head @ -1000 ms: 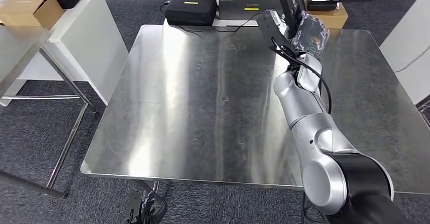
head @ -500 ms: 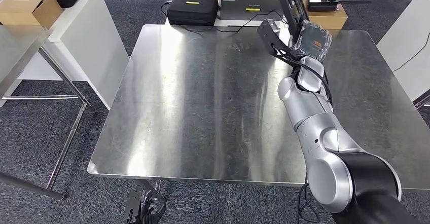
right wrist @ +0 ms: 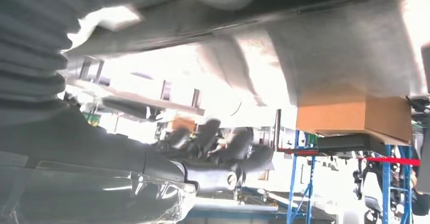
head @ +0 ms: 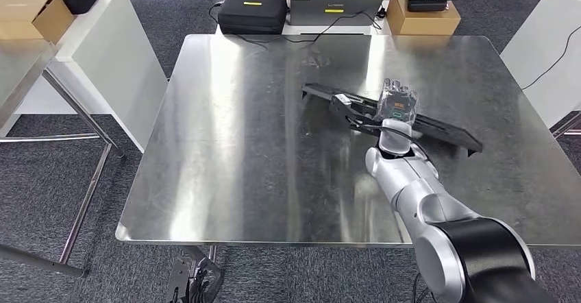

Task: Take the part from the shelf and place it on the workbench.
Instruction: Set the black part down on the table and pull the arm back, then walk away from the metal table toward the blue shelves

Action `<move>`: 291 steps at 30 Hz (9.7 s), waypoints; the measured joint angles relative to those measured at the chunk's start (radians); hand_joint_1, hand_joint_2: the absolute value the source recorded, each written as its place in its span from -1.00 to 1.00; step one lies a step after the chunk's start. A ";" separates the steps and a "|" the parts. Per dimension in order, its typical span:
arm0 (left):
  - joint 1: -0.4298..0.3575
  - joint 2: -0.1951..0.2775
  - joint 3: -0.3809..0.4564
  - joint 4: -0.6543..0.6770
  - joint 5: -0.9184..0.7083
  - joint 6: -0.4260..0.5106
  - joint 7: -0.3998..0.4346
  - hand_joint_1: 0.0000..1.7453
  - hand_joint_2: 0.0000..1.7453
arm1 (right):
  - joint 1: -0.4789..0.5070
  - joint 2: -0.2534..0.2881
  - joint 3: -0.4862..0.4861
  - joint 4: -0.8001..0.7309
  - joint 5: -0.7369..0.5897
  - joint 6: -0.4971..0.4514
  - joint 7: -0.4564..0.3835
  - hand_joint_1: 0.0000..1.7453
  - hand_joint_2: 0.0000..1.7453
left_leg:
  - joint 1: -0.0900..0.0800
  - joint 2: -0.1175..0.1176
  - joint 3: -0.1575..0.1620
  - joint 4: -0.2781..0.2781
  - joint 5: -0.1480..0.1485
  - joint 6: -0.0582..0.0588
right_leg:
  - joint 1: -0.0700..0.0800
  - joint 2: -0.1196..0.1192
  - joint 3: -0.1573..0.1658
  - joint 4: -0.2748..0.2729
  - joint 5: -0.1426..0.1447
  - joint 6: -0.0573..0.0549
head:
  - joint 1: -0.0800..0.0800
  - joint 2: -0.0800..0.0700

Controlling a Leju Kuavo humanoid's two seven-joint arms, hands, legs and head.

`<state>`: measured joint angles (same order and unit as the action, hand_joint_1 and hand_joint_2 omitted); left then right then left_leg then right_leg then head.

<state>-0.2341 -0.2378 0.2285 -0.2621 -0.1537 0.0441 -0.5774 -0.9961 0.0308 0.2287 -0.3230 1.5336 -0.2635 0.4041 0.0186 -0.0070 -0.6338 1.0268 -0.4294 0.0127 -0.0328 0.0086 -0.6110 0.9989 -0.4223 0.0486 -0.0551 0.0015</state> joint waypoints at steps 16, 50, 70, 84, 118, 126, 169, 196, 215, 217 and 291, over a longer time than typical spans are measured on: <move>0.001 -0.001 -0.001 0.001 0.006 -0.056 0.011 -1.00 -1.00 | 0.039 -0.023 -0.010 0.016 -0.080 0.014 -0.109 -1.00 -1.00 | -0.015 -0.004 0.002 -0.009 0.007 0.026 | -0.005 -0.002 0.010 -0.028 0.018 0.020 | 0.008 0.000; 0.079 0.069 0.063 0.001 0.138 -0.001 -0.017 -1.00 -1.00 | 1.225 0.213 -0.243 -1.394 -1.298 -0.081 -1.102 -1.00 -1.00 | -0.015 0.002 0.018 -0.027 0.011 0.062 | -0.008 -0.006 0.000 0.022 -0.033 0.030 | 0.012 0.000; 0.114 0.096 0.170 0.000 0.175 -0.018 -0.034 -1.00 -1.00 | 1.220 0.206 -0.251 -1.335 -1.290 -0.121 -1.103 -1.00 -1.00 | -0.006 0.004 -0.080 0.249 -0.156 -0.022 | 0.005 -0.011 0.051 -0.020 -0.025 -0.036 | 0.007 0.000; 0.115 0.104 0.197 -0.001 0.175 0.004 -0.044 -1.00 -1.00 | 1.215 0.217 -0.260 -1.282 -1.253 -0.094 -1.103 -1.00 -1.00 | -0.023 0.013 0.086 -0.056 -0.022 0.061 | 0.008 -0.011 -0.069 0.240 -0.156 -0.006 | 0.022 0.000; 0.159 0.104 0.551 0.031 0.397 0.116 0.180 -1.00 -1.00 | 0.939 0.120 -0.603 0.090 -0.744 -0.216 0.033 -1.00 -1.00 | -0.026 0.017 0.022 -0.041 0.026 0.055 | 0.014 -0.014 0.031 0.218 -0.132 0.010 | 0.023 0.000; 0.158 0.086 0.658 0.034 0.503 0.166 0.250 -1.00 -1.00 | 0.919 0.104 -0.599 0.097 -0.705 -0.361 -0.151 -1.00 -1.00 | -0.020 0.018 -0.027 -0.014 0.037 0.009 | 0.026 -0.020 0.190 -0.070 -0.099 -0.047 | 0.015 0.000; 0.150 0.105 0.526 0.039 0.283 -0.111 0.142 -1.00 -1.00 | 0.920 0.120 -0.765 0.112 -0.725 -0.323 -0.190 -1.00 -1.00 | -0.027 0.007 0.177 -0.031 -0.086 0.036 | 0.038 -0.023 0.042 -0.033 0.001 -0.040 | 0.014 0.000; 0.128 0.089 0.504 0.043 0.266 -0.107 0.165 -1.00 -1.00 | 0.920 0.105 -0.834 0.117 -0.754 -0.340 -0.199 -1.00 -1.00 | -0.006 0.013 -0.001 0.209 -0.085 -0.020 | 0.020 -0.022 0.072 -0.042 -0.018 -0.049 | 0.015 0.000; 0.111 0.086 0.499 0.043 0.260 -0.107 0.177 -1.00 -1.00 | 0.914 0.105 -0.858 0.118 -0.747 -0.346 -0.199 -1.00 -1.00 | -0.027 0.023 -0.002 -0.054 0.076 0.033 | 0.021 -0.014 0.209 -0.016 -0.125 -0.003 | 0.025 0.000; 0.112 0.086 0.499 0.043 0.260 -0.107 0.177 -1.00 -1.00 | 0.913 0.105 -0.858 0.118 -0.746 -0.346 -0.199 -1.00 -1.00 | -0.025 0.024 -0.013 -0.053 0.099 0.021 | 0.025 -0.014 0.228 -0.069 -0.140 -0.020 | 0.022 0.000; 0.112 0.092 0.499 0.043 0.254 -0.073 0.199 -1.00 -1.00 | 0.915 0.117 -1.045 0.118 -0.872 -0.349 -0.275 -1.00 -1.00 | -0.019 0.071 0.120 -0.058 -0.041 0.050 | 0.016 -0.007 -0.071 0.236 -0.116 0.006 | 0.032 0.000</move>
<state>-0.1226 -0.1454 0.7275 -0.2186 0.1007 -0.0285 -0.3785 -0.0814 0.1481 -0.8165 -0.2049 0.6616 -0.6124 0.1288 0.0000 0.0641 -0.5141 0.9692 -0.4702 0.0628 -0.0163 0.0017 -0.6824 1.2348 -0.5381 0.0549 -0.0227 0.0015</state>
